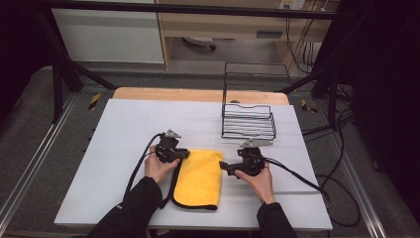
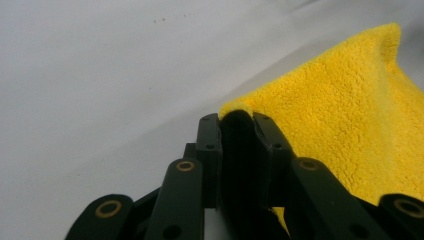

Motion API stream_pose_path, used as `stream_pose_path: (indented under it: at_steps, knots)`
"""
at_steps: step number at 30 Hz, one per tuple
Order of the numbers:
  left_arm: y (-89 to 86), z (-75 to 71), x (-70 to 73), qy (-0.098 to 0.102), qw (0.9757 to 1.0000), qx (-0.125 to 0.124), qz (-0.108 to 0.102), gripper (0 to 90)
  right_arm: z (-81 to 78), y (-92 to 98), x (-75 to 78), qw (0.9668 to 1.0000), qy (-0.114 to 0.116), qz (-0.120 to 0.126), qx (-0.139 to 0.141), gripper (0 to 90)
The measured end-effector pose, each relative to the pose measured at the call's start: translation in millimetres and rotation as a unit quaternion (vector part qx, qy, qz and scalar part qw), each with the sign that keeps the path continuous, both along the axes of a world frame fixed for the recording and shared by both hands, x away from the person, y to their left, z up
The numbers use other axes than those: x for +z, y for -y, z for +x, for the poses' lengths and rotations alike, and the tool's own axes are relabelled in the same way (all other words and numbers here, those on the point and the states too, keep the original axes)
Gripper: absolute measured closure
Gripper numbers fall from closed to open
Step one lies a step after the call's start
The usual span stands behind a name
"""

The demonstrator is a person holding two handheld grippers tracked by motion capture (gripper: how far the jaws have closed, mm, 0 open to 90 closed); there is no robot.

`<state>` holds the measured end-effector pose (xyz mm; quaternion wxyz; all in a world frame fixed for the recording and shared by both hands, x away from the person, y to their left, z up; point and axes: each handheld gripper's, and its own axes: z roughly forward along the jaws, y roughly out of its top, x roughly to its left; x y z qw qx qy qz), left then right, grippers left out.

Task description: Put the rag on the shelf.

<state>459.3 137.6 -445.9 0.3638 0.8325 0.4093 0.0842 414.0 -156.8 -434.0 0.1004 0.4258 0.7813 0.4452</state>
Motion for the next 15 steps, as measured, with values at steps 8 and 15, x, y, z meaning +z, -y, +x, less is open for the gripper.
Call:
stream_pose_path:
  at_steps: [8, 15]
  knots:
    - [0.2, -1.6, -1.8, 0.012, 0.9999, -0.005, 0.000, 75.5, 19.2, -21.2, -10.5, 0.9997, -0.003, -0.018, -0.014, 28.2]
    - [0.4, -2.1, -2.2, 0.017, 0.9998, -0.008, 0.001, 75.4, 26.3, -23.4, -20.4, 0.9989, -0.032, -0.031, -0.014, 49.4]
